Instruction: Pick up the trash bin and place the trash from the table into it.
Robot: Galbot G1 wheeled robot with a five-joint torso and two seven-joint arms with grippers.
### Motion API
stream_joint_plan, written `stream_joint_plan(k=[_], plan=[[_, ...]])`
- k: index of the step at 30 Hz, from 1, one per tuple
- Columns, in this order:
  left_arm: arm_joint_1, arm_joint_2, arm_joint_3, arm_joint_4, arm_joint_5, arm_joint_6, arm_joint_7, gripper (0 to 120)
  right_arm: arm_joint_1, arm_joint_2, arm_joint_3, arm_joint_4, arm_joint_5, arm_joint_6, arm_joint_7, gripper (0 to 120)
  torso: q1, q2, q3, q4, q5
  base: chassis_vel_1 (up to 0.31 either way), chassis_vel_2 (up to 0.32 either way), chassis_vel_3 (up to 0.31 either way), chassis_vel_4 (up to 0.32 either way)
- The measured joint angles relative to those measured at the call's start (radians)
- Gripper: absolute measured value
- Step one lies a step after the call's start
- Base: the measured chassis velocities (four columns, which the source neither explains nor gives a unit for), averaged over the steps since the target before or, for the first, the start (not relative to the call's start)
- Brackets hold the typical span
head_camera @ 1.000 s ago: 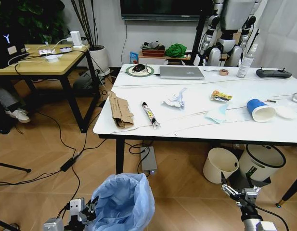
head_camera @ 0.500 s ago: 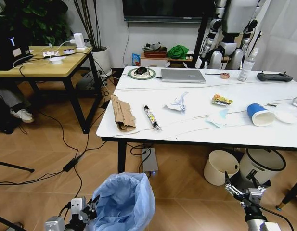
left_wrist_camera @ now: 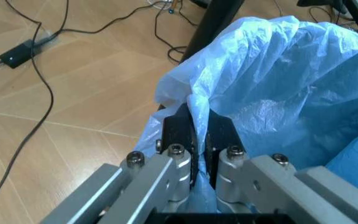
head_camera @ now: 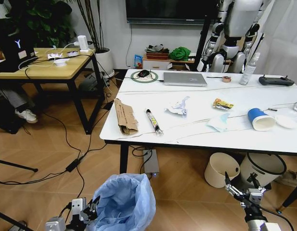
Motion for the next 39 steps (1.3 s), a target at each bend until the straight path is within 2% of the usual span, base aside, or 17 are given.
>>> stream_joint_plan(k=[10,16,39], plan=[[-0.001,-0.002,-0.002,-0.003,0.001,-0.007,0.015,0,0.002,0.000,-0.001,-0.004,0.000,0.000,0.000,100,0.020,0.046,0.026,0.0001,0.0000,0.004,0.005,0.007,0.005],[-0.004,-0.005,0.000,0.001,0.056,-0.030,0.015,0,0.005,0.000,-0.003,-0.006,0.000,0.000,0.000,100,0.031,0.074,0.043,0.0003,0.0000,0.053,0.062,0.069,0.058],[-0.007,-0.003,0.001,0.006,0.069,-0.038,0.035,0,0.003,0.000,-0.004,-0.005,-0.001,-0.003,0.000,100,0.033,0.078,0.045,0.0000,0.0000,0.007,0.007,0.006,0.007]])
